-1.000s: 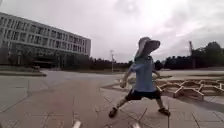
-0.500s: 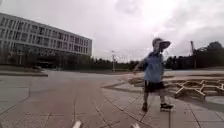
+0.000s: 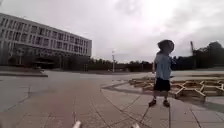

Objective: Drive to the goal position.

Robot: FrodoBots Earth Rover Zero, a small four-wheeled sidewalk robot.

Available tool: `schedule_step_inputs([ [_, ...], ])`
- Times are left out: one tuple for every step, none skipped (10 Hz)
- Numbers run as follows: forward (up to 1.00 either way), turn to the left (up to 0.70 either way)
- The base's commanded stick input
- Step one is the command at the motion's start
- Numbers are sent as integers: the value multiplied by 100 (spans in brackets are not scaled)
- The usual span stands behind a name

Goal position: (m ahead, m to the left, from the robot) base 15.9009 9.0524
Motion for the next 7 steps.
schedule_step_inputs([
  [70,35],
  [70,35],
  [70,35],
  [70,35],
  [70,33],
  [70,28],
  [70,10],
])
